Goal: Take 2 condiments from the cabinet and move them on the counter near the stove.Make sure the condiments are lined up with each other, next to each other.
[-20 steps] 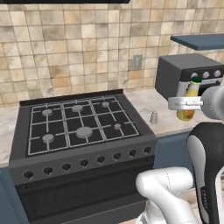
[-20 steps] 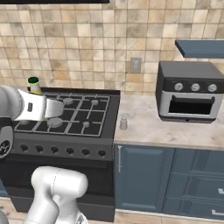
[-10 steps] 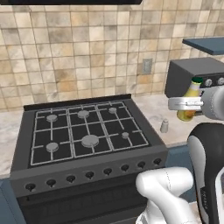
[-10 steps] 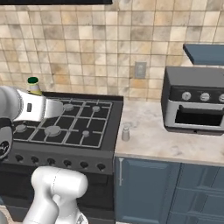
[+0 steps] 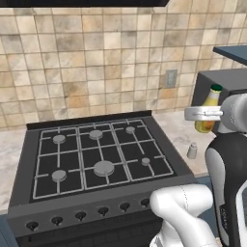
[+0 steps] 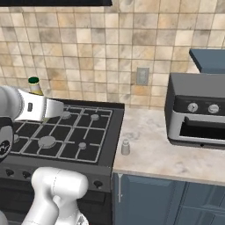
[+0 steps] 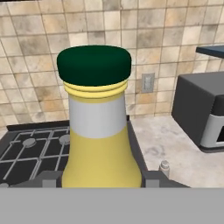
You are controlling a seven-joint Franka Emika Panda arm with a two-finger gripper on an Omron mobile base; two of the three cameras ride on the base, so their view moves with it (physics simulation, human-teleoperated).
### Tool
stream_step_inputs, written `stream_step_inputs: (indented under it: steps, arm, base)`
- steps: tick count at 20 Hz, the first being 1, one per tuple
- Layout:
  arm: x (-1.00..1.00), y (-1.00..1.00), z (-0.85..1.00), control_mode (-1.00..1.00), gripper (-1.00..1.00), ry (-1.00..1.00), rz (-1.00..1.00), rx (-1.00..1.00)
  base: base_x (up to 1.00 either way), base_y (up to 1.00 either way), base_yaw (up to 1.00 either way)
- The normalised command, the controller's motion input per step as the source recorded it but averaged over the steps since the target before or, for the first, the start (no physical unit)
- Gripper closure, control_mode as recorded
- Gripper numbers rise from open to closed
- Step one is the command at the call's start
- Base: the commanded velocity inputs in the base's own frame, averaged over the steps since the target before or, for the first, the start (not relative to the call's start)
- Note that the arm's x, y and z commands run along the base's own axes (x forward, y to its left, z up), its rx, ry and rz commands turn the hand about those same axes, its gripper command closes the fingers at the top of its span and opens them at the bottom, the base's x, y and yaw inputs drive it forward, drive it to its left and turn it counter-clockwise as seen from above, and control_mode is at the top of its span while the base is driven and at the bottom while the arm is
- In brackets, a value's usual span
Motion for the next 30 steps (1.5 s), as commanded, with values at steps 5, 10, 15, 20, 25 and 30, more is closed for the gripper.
stream_step_inputs:
  steps: [5,10,15,20,25,30]
  arm:
    - [0.0,0.0,0.0,1.0,1.0,0.0,0.0,0.0]
    - [0.0,0.0,0.0,1.0,1.0,0.0,0.0,0.0]
    - [0.0,0.0,0.0,1.0,1.0,0.0,0.0,0.0]
    - [0.01,-0.27,-0.19,-1.0,1.0,0.04,0.01,0.02]
    - [0.0,-0.53,-0.33,-1.0,1.0,0.07,0.01,0.02]
    - [0.0,-0.62,-0.28,-1.0,1.0,0.03,0.01,0.03]
  base:
    - [0.21,-0.06,0.0]
    - [0.0,-0.02,0.0]
    - [0.08,-0.05,0.0]
    - [0.04,-0.11,0.0]
    - [0.0,0.0,0.0]
    - [0.0,0.0,0.0]
